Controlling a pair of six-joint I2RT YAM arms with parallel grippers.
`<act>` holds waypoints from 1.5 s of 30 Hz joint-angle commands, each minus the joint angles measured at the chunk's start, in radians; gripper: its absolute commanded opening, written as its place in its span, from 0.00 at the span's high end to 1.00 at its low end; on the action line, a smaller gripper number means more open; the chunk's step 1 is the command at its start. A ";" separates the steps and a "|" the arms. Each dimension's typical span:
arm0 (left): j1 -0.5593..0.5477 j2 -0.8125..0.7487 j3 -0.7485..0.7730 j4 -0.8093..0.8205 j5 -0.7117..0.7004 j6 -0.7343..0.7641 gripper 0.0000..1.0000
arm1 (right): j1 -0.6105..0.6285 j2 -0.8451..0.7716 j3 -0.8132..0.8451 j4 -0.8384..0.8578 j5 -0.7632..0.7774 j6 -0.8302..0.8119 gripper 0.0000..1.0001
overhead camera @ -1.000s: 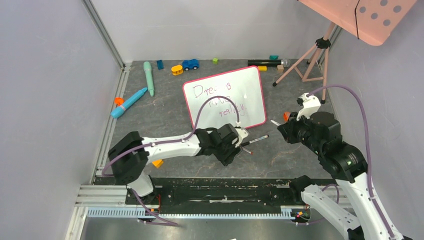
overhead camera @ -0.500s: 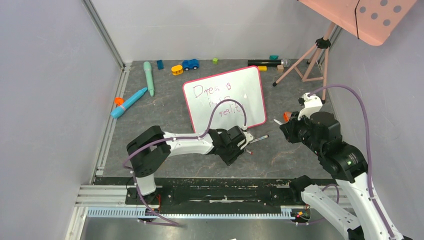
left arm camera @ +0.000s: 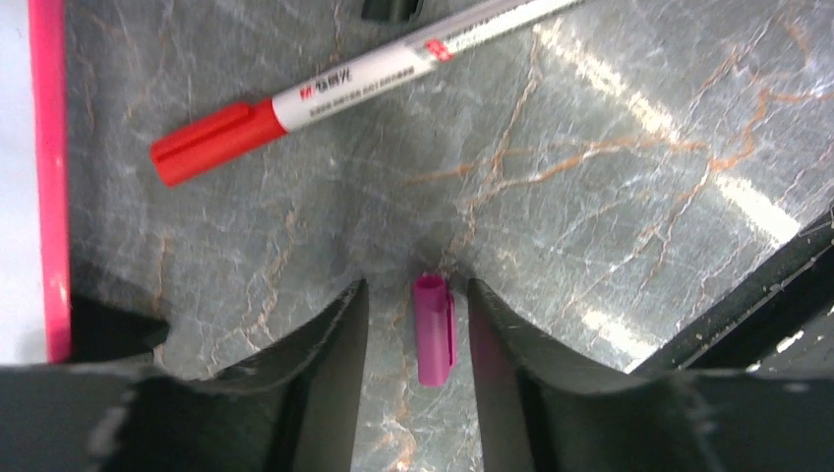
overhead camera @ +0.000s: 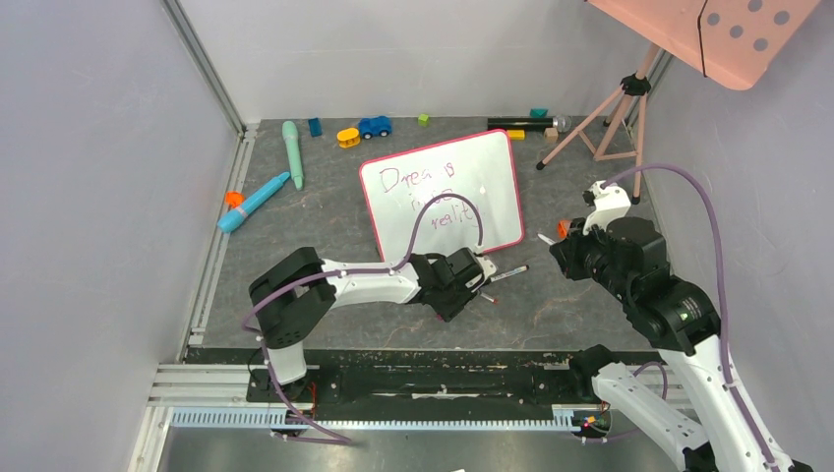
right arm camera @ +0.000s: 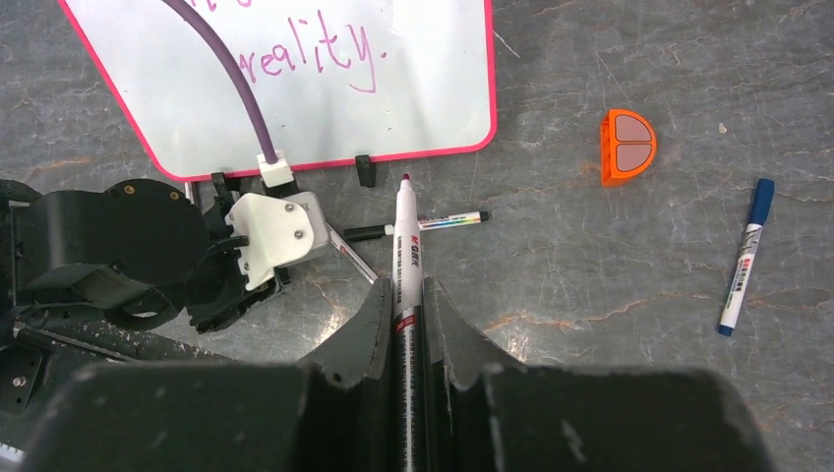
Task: Write a sentence on the whiteboard
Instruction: Close the whiteboard marker at the center of the board.
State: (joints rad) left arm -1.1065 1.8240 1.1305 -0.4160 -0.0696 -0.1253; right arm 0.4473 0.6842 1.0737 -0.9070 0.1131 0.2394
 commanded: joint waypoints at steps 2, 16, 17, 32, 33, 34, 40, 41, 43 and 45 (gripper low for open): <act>-0.001 -0.032 -0.047 -0.033 0.012 -0.035 0.49 | -0.002 0.010 0.020 0.041 -0.008 -0.014 1.00; 0.000 0.033 0.018 -0.122 0.021 -0.069 0.92 | -0.002 0.006 0.022 0.045 -0.019 -0.021 1.00; 0.001 0.022 0.022 -0.129 0.018 -0.076 0.96 | -0.002 0.006 0.020 0.045 -0.024 -0.020 1.00; 0.008 -0.461 -0.237 0.221 0.134 0.086 0.98 | -0.003 0.106 -0.045 0.025 -0.401 0.047 1.00; 0.007 -0.505 -0.303 0.309 0.137 0.121 0.98 | -0.002 0.120 -0.040 0.028 -0.424 0.053 1.00; 0.007 -0.557 -0.362 0.389 0.131 0.168 0.98 | -0.003 0.126 -0.034 0.032 -0.433 0.060 1.00; 0.008 -0.727 -0.593 0.696 0.245 0.413 0.98 | -0.003 0.156 -0.061 0.125 -0.598 0.123 1.00; 0.007 -0.724 -0.582 0.671 0.251 0.428 0.98 | -0.002 0.164 -0.071 0.140 -0.642 0.142 1.00; 0.008 -0.713 -0.562 0.627 0.268 0.450 0.98 | -0.003 0.179 -0.075 0.158 -0.687 0.159 1.00; 0.007 -0.705 -0.559 0.630 0.257 0.454 0.98 | -0.002 0.191 -0.078 0.160 -0.713 0.161 1.00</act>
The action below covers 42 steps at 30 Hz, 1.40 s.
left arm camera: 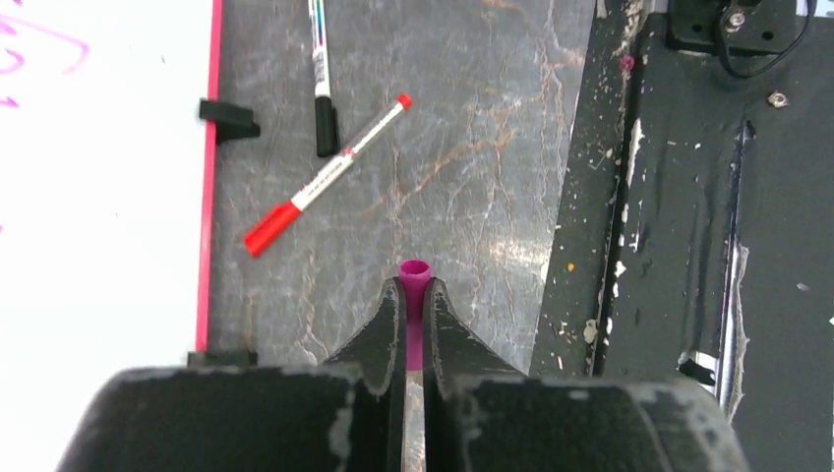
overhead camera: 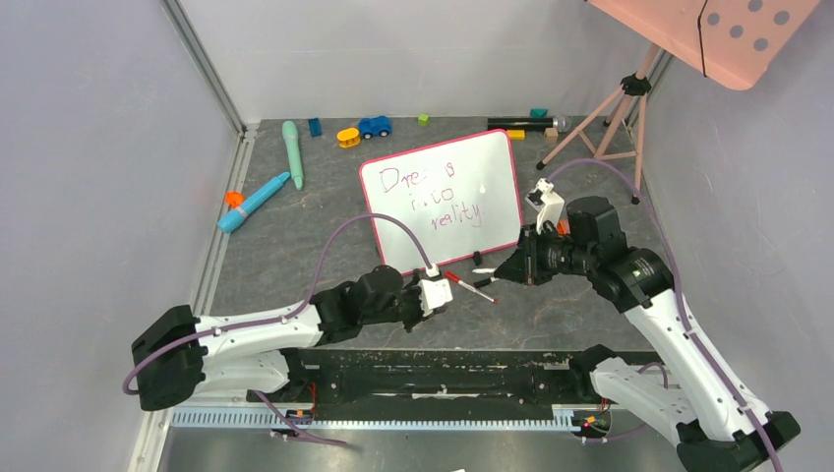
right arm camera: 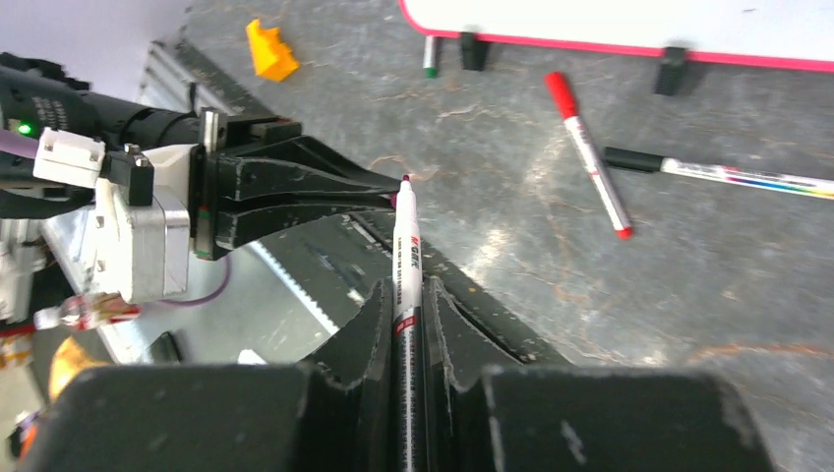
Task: Write a sentence on the whiteboard
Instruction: Close the whiteboard marker at the center of the board.
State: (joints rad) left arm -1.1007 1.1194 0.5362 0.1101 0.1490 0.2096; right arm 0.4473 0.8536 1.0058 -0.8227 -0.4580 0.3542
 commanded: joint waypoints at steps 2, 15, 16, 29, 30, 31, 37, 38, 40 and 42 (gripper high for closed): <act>0.001 0.003 0.031 0.129 0.025 0.118 0.98 | -0.002 0.053 -0.030 0.069 -0.204 0.025 1.00; 0.001 0.048 0.069 0.135 0.028 0.108 0.98 | -0.001 0.056 -0.102 0.048 -0.201 -0.019 1.00; 0.002 0.046 0.066 0.146 0.028 0.105 0.98 | -0.001 0.056 -0.105 0.049 -0.201 -0.020 1.00; 0.001 0.051 0.080 0.187 0.075 0.079 0.98 | -0.001 0.070 -0.119 0.079 -0.202 -0.020 1.00; 0.002 0.052 0.081 0.188 0.077 0.079 0.98 | -0.001 0.073 -0.119 0.079 -0.202 -0.021 1.00; 0.001 0.051 0.085 0.188 0.084 0.079 0.98 | -0.001 0.073 -0.120 0.079 -0.200 -0.023 1.00; 0.001 0.062 0.097 0.190 0.111 0.071 0.98 | -0.001 0.075 -0.124 0.079 -0.201 -0.032 1.00; 0.001 0.063 0.099 0.190 0.112 0.071 0.98 | -0.001 0.075 -0.124 0.079 -0.202 -0.034 1.00; 0.002 0.065 0.100 0.194 0.109 0.065 0.98 | -0.001 0.077 -0.125 0.079 -0.202 -0.039 1.00; 0.001 0.067 0.101 0.197 0.107 0.064 0.98 | -0.001 0.075 -0.128 0.077 -0.203 -0.042 1.00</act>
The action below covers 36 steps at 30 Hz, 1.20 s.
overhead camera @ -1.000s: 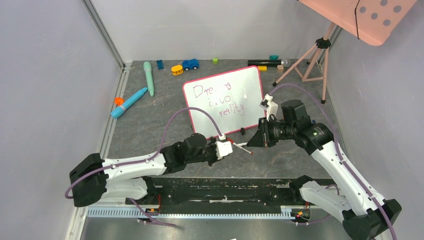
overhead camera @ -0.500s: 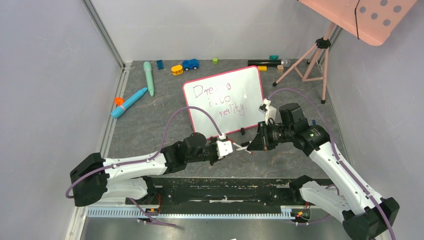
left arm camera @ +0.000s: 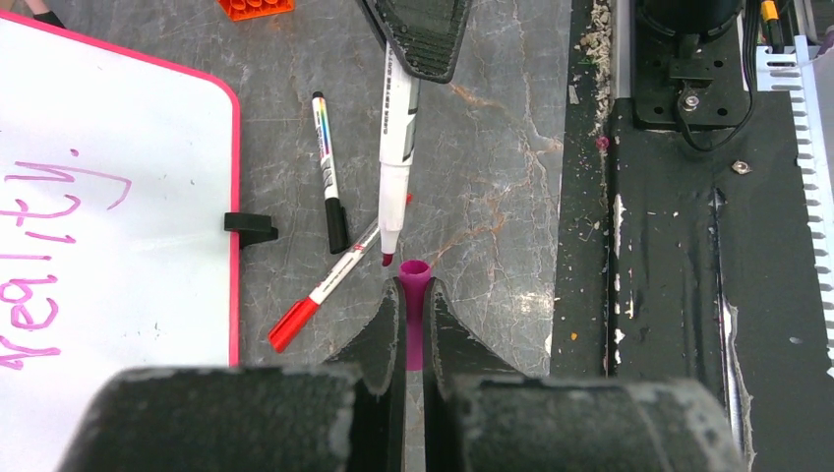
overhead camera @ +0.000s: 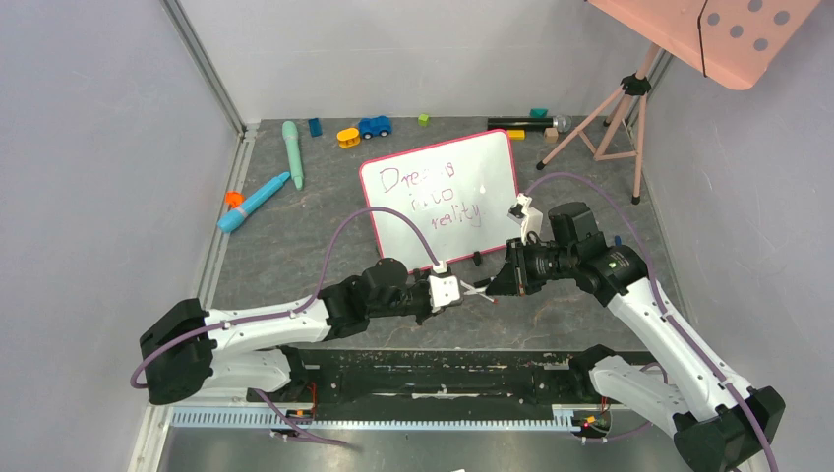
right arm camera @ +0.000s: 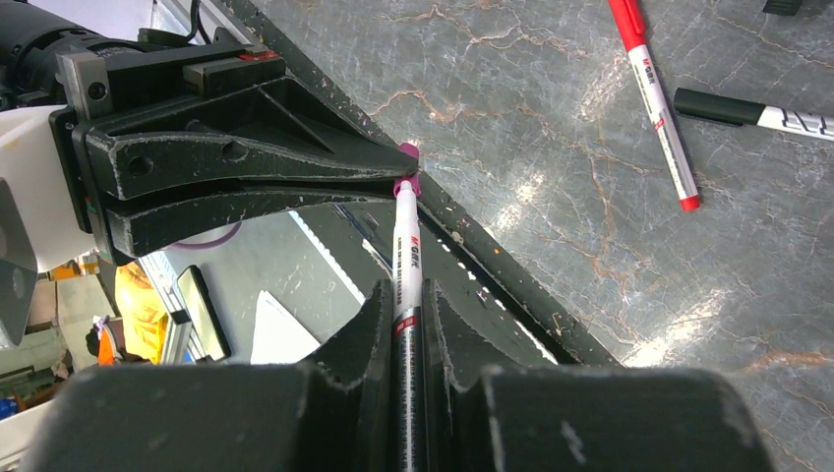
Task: Write a sentence on the whiteboard
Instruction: Close the whiteboard marker at the center of the board.
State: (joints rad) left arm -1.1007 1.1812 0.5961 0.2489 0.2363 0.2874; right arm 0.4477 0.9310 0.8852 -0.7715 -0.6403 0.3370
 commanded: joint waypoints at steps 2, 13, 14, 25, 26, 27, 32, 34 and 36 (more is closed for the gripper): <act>0.001 0.010 0.043 0.059 0.017 -0.016 0.98 | -0.001 -0.004 -0.011 0.026 -0.022 -0.025 1.00; 0.001 0.024 0.049 0.061 -0.013 -0.017 0.98 | -0.001 -0.011 -0.011 -0.003 -0.025 -0.050 1.00; 0.002 0.023 0.050 0.059 -0.015 -0.017 0.98 | -0.001 -0.009 -0.012 -0.003 -0.025 -0.051 1.00; 0.002 0.035 0.042 0.070 -0.035 -0.024 0.98 | -0.001 -0.001 -0.001 -0.010 -0.028 -0.061 1.00; 0.001 0.036 0.042 0.073 -0.034 -0.026 0.98 | -0.001 0.001 -0.003 -0.009 -0.031 -0.060 1.00; 0.002 0.038 0.043 0.076 -0.034 -0.027 0.98 | -0.001 0.002 -0.004 -0.009 -0.034 -0.059 1.00; 0.002 0.042 0.047 0.084 -0.010 -0.026 0.98 | -0.002 0.007 -0.011 0.000 -0.033 -0.056 1.00; 0.001 0.043 0.047 0.086 -0.007 -0.027 0.98 | -0.001 0.009 -0.015 0.004 -0.030 -0.055 1.00; 0.002 0.040 0.050 0.088 0.002 -0.024 0.98 | -0.001 0.011 -0.018 0.009 -0.026 -0.054 1.00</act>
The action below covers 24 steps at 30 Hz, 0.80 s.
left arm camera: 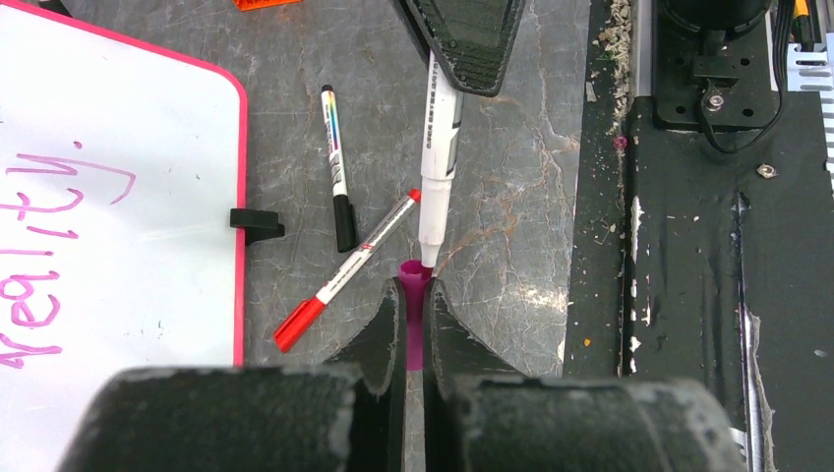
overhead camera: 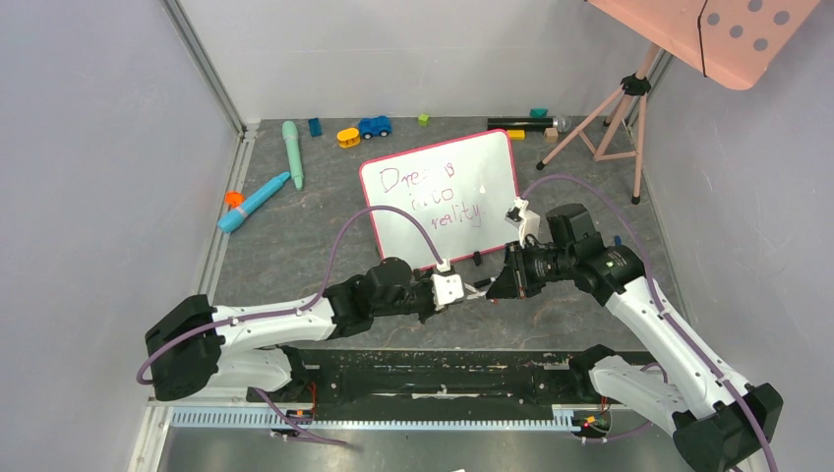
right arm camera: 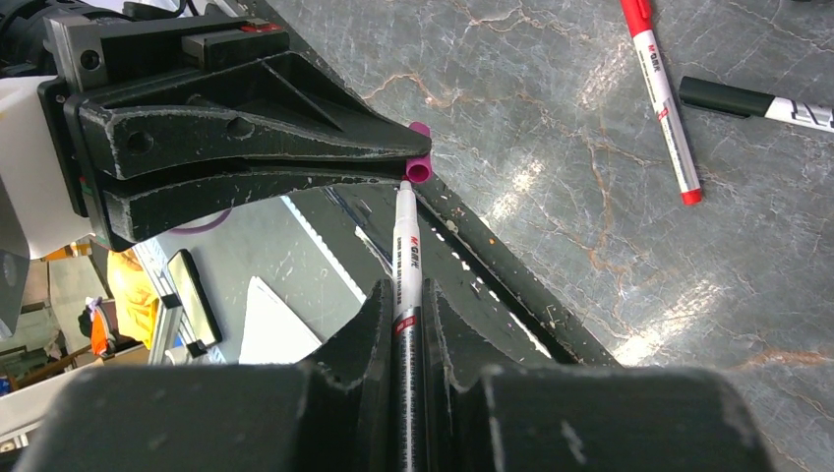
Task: Write a sentence on the whiteboard
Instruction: Close the whiteboard marker at the center of the board.
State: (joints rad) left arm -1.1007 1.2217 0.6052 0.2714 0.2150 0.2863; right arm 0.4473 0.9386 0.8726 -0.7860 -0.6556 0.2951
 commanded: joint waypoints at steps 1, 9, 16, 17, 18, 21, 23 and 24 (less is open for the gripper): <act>0.001 -0.002 0.042 0.066 0.028 -0.022 0.98 | -0.001 0.003 -0.006 0.027 -0.009 -0.010 1.00; 0.002 -0.032 0.032 0.037 0.054 -0.013 0.98 | -0.001 0.007 0.005 0.031 0.000 -0.008 1.00; 0.001 -0.029 0.021 0.031 0.031 -0.022 0.98 | -0.001 0.009 0.057 -0.016 0.018 -0.026 1.00; 0.001 -0.028 0.021 0.032 0.029 -0.024 0.98 | -0.001 0.009 0.061 -0.022 0.022 -0.029 1.00; 0.001 -0.026 0.019 0.033 0.027 -0.025 0.98 | -0.001 0.007 0.064 -0.028 0.027 -0.032 1.00; 0.001 -0.025 0.015 0.044 0.024 -0.029 0.98 | -0.001 0.004 0.072 -0.040 0.052 -0.040 1.00; 0.002 -0.023 0.013 0.046 0.029 -0.028 0.98 | -0.001 0.006 0.074 -0.039 0.053 -0.040 1.00; 0.002 -0.023 0.013 0.046 0.030 -0.027 0.98 | -0.001 0.009 0.074 -0.039 0.050 -0.040 1.00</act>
State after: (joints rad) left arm -1.1007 1.2163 0.6067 0.2680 0.2222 0.2859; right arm 0.4477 0.9459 0.9001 -0.8227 -0.6285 0.2760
